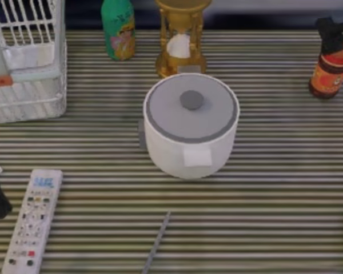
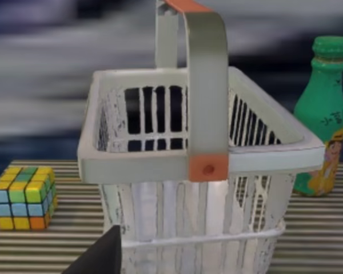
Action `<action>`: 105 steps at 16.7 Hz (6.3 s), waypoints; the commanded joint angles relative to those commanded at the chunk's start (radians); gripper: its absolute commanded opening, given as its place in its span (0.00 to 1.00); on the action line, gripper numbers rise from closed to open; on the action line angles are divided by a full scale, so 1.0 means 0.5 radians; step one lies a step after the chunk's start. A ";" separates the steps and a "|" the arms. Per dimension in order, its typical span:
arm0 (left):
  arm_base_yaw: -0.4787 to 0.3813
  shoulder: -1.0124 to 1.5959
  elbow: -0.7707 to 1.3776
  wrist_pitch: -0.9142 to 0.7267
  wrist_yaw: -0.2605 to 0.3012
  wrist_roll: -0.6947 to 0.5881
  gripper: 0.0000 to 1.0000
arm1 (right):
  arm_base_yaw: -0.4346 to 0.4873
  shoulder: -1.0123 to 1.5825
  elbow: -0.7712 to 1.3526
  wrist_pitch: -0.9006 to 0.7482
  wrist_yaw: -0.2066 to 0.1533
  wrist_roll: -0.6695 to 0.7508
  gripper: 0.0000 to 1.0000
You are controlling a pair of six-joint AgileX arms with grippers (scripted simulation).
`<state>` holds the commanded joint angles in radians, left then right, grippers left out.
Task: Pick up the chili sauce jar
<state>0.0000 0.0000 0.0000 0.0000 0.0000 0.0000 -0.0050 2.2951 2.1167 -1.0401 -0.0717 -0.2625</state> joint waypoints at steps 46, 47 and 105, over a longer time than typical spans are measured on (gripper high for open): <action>0.000 0.000 0.000 0.000 0.000 0.000 1.00 | 0.009 0.536 0.378 0.036 -0.007 -0.034 0.00; 0.000 0.000 0.000 0.000 0.000 0.000 1.00 | 0.012 0.468 0.310 0.035 -0.007 -0.034 0.00; 0.000 0.000 0.000 0.000 0.000 0.000 1.00 | 0.640 -0.504 -1.469 0.832 0.343 1.151 0.98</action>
<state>0.0000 0.0000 0.0000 0.0000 0.0000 0.0000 0.3152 2.0431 1.3820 -0.6241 0.0996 0.3130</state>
